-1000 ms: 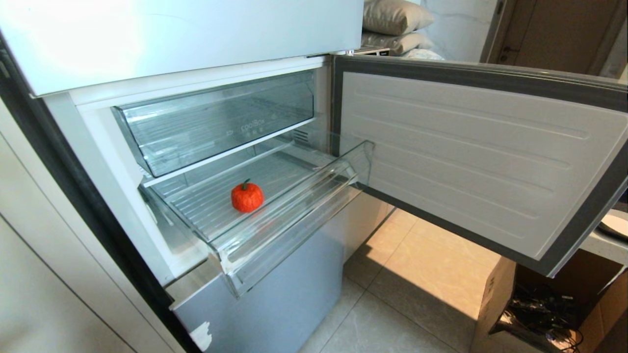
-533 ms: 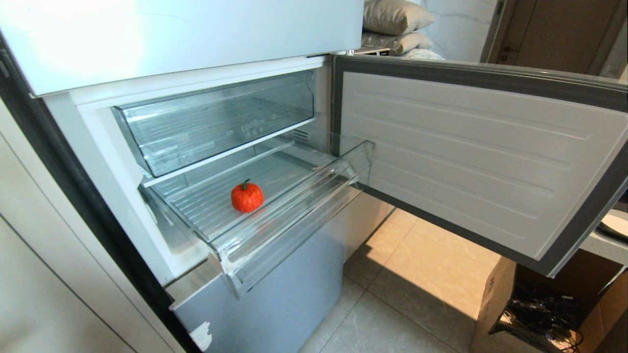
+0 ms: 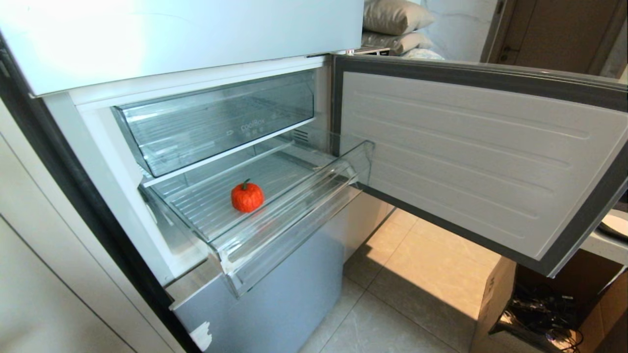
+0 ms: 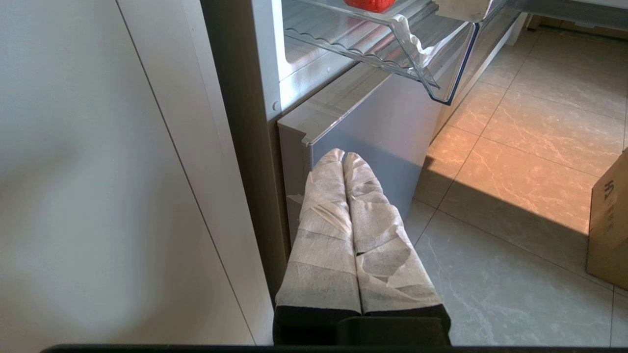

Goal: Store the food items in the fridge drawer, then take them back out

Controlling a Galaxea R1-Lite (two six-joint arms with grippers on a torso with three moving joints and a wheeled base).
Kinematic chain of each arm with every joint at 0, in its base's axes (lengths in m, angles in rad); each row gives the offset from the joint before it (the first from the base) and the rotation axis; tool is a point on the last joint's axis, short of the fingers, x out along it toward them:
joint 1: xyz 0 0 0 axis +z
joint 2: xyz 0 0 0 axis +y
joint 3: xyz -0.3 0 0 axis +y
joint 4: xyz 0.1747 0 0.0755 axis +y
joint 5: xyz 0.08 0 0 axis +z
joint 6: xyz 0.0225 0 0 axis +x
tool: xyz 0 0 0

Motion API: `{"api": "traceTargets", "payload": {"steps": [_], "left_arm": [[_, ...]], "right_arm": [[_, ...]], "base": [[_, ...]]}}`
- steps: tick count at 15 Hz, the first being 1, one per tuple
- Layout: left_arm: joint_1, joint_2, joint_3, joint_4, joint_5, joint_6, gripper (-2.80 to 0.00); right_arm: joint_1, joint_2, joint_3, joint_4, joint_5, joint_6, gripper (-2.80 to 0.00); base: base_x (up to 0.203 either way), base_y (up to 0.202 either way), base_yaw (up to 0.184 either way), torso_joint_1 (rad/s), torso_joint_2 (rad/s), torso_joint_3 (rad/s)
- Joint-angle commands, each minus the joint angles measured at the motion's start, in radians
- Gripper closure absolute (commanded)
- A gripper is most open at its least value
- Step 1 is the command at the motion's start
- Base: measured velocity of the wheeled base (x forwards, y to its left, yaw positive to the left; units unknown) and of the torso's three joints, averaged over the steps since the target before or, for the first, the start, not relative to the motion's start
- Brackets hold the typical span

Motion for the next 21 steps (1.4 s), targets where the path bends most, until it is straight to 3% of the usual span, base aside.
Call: {"api": "traceTargets", "payload": {"steps": [1, 8, 20, 21], "left_arm": [[0.000, 0.001, 0.000, -0.001, 0.000, 0.000, 0.00], [0.000, 0.000, 0.000, 0.000, 0.000, 0.000, 0.00], [0.000, 0.000, 0.000, -0.001, 0.000, 0.000, 0.00], [0.000, 0.000, 0.000, -0.001, 0.000, 0.000, 0.00]], "right_arm": [[-0.010, -0.034, 0.018, -0.002, 0.000, 0.005, -2.80], [-0.013, -0.056, 0.065, 0.015, 0.001, 0.021, -2.80], [-0.012, 0.026, 0.004, -0.013, -0.001, 0.023, -2.80], [-0.013, 0.026, 0.004, -0.014, -0.001, 0.023, 0.00]], "base": [[0.000, 0.000, 0.000, 0.000, 0.00, 0.000], [0.000, 0.000, 0.000, 0.000, 0.00, 0.000], [0.000, 0.000, 0.000, 0.000, 0.00, 0.000], [0.000, 0.000, 0.000, 0.000, 0.00, 0.000]]}}
